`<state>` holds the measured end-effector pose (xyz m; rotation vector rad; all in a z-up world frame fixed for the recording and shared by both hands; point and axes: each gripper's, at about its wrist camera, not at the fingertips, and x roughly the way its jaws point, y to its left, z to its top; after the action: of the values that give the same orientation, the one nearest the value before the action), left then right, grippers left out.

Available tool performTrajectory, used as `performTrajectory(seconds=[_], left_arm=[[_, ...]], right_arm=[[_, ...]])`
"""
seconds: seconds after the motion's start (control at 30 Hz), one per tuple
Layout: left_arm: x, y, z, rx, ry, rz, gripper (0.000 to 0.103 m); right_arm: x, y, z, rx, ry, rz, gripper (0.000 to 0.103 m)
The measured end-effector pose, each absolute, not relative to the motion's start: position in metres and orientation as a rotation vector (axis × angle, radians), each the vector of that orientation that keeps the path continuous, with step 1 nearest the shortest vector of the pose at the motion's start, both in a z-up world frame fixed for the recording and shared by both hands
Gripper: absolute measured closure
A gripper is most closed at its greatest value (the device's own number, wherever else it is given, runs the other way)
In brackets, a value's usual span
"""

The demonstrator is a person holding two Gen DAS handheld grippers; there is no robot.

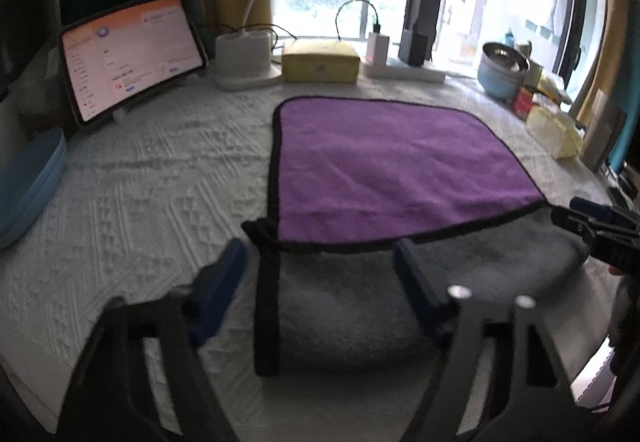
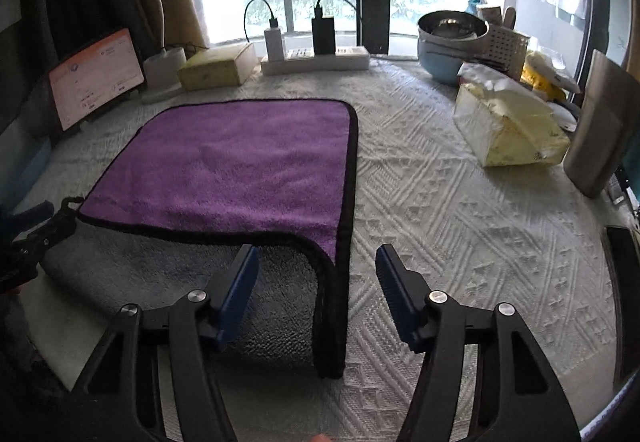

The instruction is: Fold towel

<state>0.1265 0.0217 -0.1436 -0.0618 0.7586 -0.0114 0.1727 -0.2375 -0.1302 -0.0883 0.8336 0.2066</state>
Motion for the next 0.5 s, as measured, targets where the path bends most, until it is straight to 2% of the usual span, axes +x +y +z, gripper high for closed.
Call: performTrajectory(seconds=[0.17, 0.2, 0.27, 0.33, 0.5], left_arm=[[0.126, 0.02, -0.15, -0.031, 0.773, 0.015, 0.058], [0.124, 0.02, -0.15, -0.02, 0.765, 0.025, 0.063], [0.119, 0.018, -0.151, 0.025, 0.743, 0.051, 0.067], [0.113, 0.014, -0.15, 0.054, 0.717, 0.061, 0.072], [0.103, 0.009, -0.143, 0.086, 0.653, 0.047, 0.089]], right_arm=[[0.172, -0.232, -0.133, -0.122, 0.852, 0.235, 0.055], [0.172, -0.229, -0.134, -0.136, 0.856, 0.241, 0.063], [0.169, -0.226, -0.136, -0.161, 0.851, 0.246, 0.069], [0.166, -0.222, -0.137, -0.194, 0.842, 0.245, 0.083], [0.159, -0.215, -0.136, -0.24, 0.81, 0.246, 0.091]])
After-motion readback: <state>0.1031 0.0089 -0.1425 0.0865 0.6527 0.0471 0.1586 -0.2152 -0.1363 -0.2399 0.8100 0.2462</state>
